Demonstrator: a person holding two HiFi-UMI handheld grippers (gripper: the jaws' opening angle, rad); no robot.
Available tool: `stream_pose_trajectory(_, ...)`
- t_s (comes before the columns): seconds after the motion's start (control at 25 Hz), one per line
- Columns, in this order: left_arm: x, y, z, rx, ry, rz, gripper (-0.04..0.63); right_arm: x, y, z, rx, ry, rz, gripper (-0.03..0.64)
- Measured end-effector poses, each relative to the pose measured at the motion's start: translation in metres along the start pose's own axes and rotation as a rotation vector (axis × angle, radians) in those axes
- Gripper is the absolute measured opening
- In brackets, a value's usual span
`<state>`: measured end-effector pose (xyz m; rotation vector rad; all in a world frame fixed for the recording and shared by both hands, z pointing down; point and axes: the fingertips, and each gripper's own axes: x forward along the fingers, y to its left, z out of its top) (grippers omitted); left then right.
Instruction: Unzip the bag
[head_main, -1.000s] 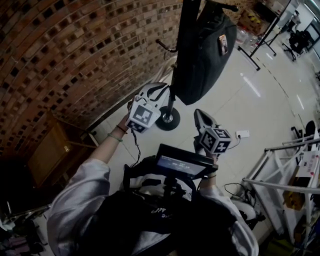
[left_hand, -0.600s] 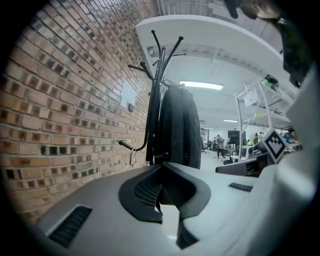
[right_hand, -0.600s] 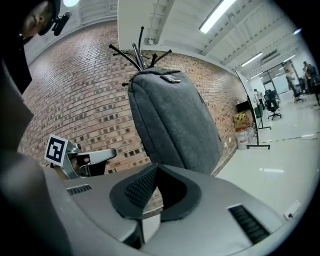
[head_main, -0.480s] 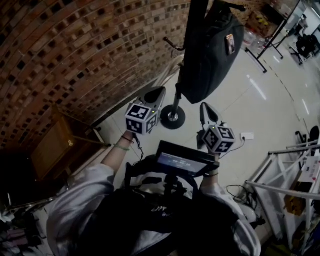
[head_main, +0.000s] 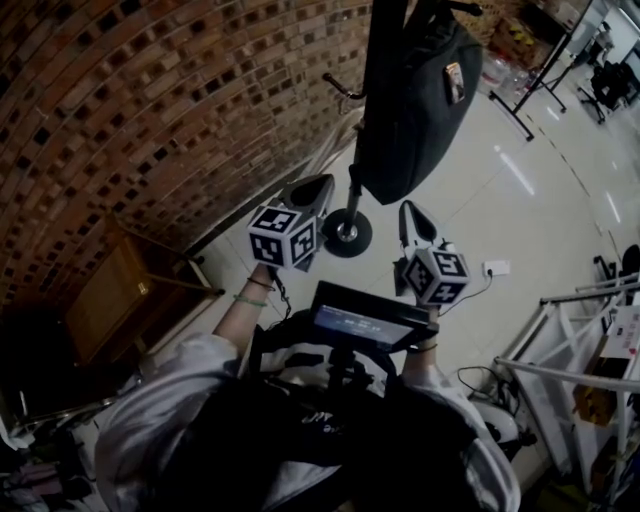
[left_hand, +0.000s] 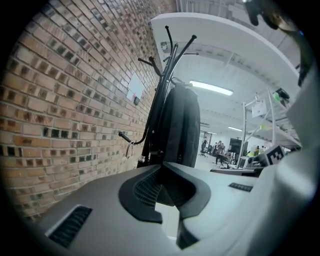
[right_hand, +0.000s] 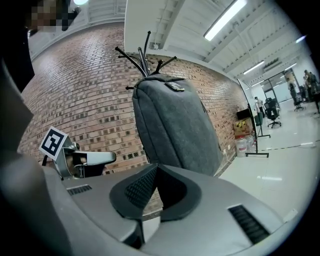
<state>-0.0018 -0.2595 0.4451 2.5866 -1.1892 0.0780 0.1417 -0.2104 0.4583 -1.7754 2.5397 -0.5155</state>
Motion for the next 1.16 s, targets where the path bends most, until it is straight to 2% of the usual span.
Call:
stream_pose_trajectory(0.28,0.004,-0.003,0.001,-0.01,0.008,-0.019,0.008,-0.001,0.002,0.002,-0.043,0.011,-0.006,-0.01)
stream_pose_trajectory(0.52,0.003,-0.004,0.0,-0.031,0.009,-0.029,0.008,-0.003,0.012,0.009,-0.041,0.011,0.015,-0.009)
stream_pose_trajectory(0.8,0.004,-0.004,-0.002,-0.038,0.01,-0.036,0.008,-0.003,0.001,0.002,-0.047,0.013,-0.014,-0.009)
stream_pose_trajectory(1.16,0.007,-0.004,-0.005,-0.048,0.021,-0.042,0.008,-0.003,0.001,0.007,-0.068,0.013,-0.009,-0.009)
